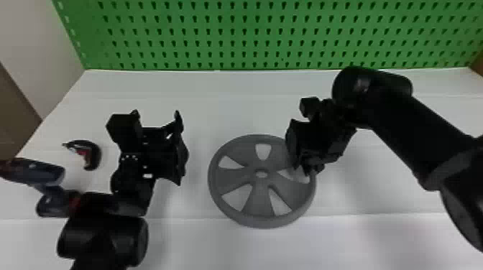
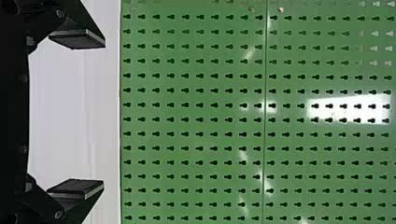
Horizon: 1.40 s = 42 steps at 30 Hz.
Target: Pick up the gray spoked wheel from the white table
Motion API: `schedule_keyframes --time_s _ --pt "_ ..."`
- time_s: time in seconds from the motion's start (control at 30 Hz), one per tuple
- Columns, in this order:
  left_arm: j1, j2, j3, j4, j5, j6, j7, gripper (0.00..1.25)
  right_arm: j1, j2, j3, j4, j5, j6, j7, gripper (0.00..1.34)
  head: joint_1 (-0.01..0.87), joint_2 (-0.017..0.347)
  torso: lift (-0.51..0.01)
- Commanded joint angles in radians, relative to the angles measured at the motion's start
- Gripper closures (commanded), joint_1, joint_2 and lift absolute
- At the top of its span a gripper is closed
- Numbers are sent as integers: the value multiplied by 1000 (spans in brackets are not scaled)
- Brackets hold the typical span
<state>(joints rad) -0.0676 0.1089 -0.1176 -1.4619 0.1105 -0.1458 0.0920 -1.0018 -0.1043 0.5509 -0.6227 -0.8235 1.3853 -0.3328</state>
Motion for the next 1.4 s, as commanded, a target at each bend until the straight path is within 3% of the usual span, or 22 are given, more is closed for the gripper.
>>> schedule_keyframes --time_s 0.0,0.3,0.73,1.37 --pt "0 0 1 0 1 0 0 211 0 0 -5 0 1 1 0 1001 770 44 -98" --pt "5 0 4 0 1 2 0 211 -21 9 -49 -15 64 78 0 1019 770 44 -98" --pt "9 0 7 0 5 0 0 211 -8 14 -239 -181 196 187 0 1041 770 44 -98" --pt "12 2 9 -2 6 2 0 211 -11 12 -333 -328 208 187 0 1041 770 44 -98"
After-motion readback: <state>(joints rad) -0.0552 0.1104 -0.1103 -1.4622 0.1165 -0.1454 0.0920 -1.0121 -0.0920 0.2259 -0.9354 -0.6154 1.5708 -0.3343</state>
